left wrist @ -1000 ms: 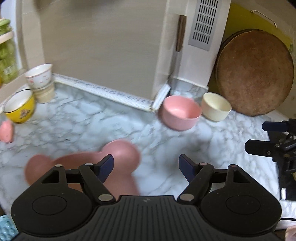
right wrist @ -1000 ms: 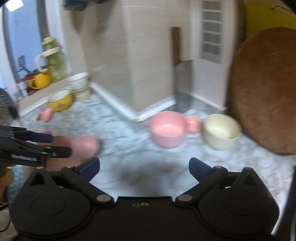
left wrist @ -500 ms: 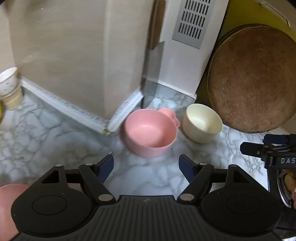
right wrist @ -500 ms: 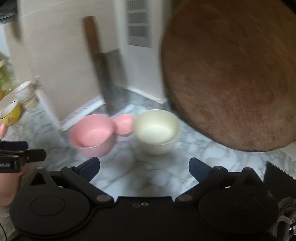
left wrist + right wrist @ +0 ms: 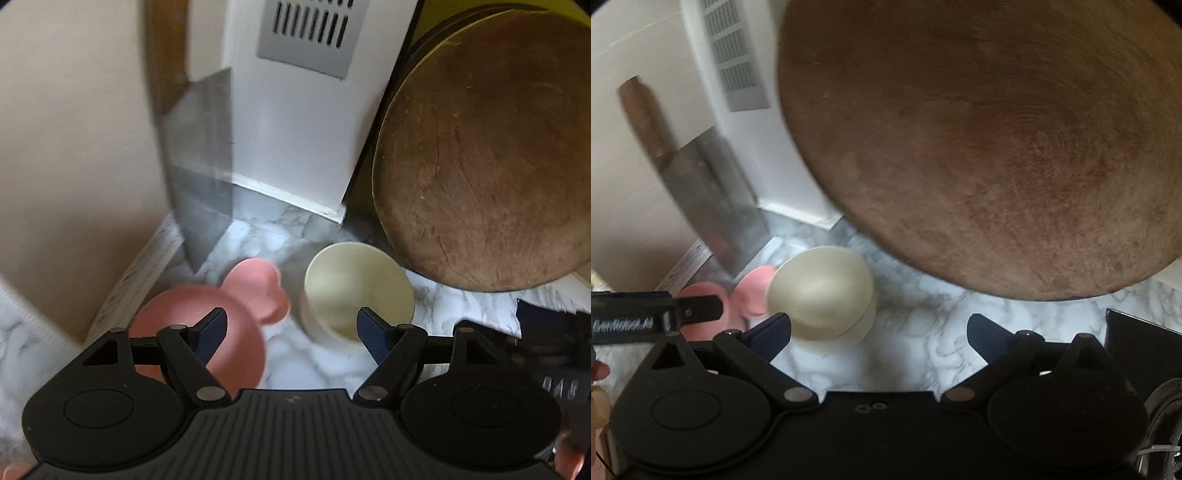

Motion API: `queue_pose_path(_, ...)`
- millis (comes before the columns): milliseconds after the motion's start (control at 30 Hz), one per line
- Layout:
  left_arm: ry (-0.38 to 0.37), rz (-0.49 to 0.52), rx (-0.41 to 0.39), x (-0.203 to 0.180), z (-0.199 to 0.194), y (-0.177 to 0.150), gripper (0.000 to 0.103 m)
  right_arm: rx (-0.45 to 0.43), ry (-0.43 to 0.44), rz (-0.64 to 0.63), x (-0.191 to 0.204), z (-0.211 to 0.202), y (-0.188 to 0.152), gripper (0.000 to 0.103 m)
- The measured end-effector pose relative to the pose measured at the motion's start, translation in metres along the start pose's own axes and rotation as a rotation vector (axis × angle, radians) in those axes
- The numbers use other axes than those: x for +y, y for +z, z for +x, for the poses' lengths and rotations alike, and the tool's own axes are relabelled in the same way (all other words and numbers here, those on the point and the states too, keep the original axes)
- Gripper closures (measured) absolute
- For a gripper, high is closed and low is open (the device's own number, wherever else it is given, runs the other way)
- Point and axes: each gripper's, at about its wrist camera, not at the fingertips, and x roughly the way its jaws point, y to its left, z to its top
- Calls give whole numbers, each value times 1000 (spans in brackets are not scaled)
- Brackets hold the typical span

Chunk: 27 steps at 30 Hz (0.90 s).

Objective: Organize plates and bowls
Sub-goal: 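Move both grippers to the cream bowl and close on its rim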

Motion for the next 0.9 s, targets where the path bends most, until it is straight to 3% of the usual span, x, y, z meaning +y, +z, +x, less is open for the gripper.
queue_pose_path(367, -42, -5, 76, -12, 62, 28, 26, 111, 58, 54, -8, 46, 14, 5)
queue_pose_path(567, -37, 6, 92, -15, 84, 32, 26, 193, 101, 69, -2, 68, 13, 20)
queue_pose_path(900, -45, 34, 109, -19, 102, 33, 27, 210, 89, 113, 0, 74, 11, 21)
